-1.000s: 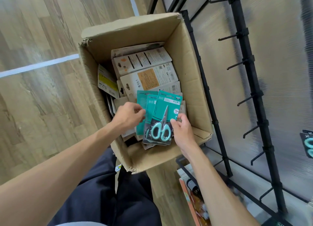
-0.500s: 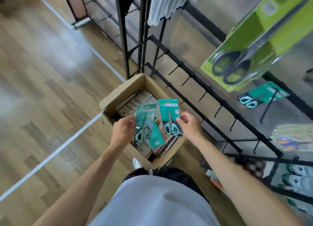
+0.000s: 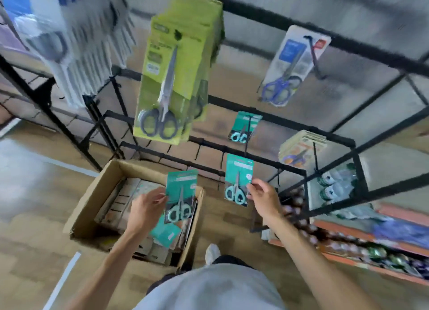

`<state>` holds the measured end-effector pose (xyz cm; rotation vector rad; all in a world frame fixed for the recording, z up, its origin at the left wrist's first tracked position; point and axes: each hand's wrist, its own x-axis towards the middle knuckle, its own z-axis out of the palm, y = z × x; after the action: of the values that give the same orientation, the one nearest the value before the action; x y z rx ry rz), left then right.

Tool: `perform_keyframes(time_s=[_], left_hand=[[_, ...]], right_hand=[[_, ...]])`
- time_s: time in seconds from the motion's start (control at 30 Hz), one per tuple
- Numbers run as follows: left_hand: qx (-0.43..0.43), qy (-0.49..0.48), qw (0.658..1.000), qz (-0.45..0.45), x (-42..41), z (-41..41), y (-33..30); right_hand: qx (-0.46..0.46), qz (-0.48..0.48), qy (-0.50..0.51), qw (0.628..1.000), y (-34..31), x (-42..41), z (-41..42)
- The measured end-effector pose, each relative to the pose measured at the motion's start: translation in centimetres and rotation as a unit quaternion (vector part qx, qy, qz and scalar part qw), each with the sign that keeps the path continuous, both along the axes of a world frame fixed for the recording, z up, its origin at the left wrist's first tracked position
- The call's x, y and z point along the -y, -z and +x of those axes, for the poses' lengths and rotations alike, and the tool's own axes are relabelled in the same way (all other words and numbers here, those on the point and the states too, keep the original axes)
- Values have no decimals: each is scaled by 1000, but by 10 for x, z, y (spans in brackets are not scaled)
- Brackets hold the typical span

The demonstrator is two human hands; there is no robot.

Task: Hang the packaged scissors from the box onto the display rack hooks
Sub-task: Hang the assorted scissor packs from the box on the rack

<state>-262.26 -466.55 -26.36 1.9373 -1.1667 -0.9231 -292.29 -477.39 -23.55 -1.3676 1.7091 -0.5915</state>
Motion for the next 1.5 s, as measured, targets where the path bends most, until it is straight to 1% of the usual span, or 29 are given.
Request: perform_keyframes(time_s=[0.1, 0.17, 0.23, 0.33, 0.47, 0.6, 0.67, 0.73, 0.9, 0.97, 1.07, 1.1, 1.17, 1.2, 1.27, 1.33, 1.37, 1.43, 1.47, 1.5], left_hand=[[7, 43, 998, -40, 22, -14, -11], [15, 45, 997, -54, 36, -24, -18], [24, 45, 996, -67, 46, -32, -27], [37, 48, 994, -85, 48, -40, -34], [57, 41, 994, -87, 37, -39, -32], [65, 23, 994, -83, 35, -42, -29], [73, 26, 993, -88, 40, -50, -34], [73, 30, 992, -97, 44, -58, -43], [70, 20, 990, -117, 44, -63, -51], [72, 17, 991, -114, 42, -64, -50], [84, 12, 991, -107, 38, -68, -51], [83, 10, 991, -105, 37, -68, -52], [81, 8, 992, -99, 33, -68, -52], [83, 8, 992, -97, 31, -67, -52], [80, 3, 992, -94, 26, -62, -50], [64, -10, 994, -86, 19, -57, -44], [63, -15, 995, -80, 16, -55, -40], [72, -21, 995, -72, 9, -53, -33], [72, -23, 995, -68, 7, -53, -30], [72, -22, 995, -66, 5, -53, -28]], right_hand=[[25, -27, -16, 999, -10, 7, -13], [16, -38, -35, 999, -11, 11, -18], [9, -28, -40, 999, -8, 13, -19], [33, -5, -18, 999, -6, 15, -15], [64, 10, 11, 998, 4, 16, -8], [90, 27, 45, 995, 0, 58, 6], [70, 6, 52, 996, -4, 97, 12], [23, -4, 36, 999, -4, 130, 16], [-88, -19, -16, 996, 5, 175, 17], [-99, -10, -14, 995, 7, 183, 20], [-105, 3, 15, 994, 9, 194, 24], [-91, 9, 29, 995, 5, 197, 24], [-31, 20, 48, 998, -5, 197, 24], [-6, 18, 47, 999, -8, 193, 23], [6, -8, 24, 1000, -11, 173, 20], [2, -21, -23, 1000, -3, 133, 16], [10, -10, -54, 998, 3, 105, 14], [86, 56, -127, 987, 11, 47, 12], [138, 96, -164, 972, 15, 21, 12], [171, 120, -199, 958, 20, 0, 13]])
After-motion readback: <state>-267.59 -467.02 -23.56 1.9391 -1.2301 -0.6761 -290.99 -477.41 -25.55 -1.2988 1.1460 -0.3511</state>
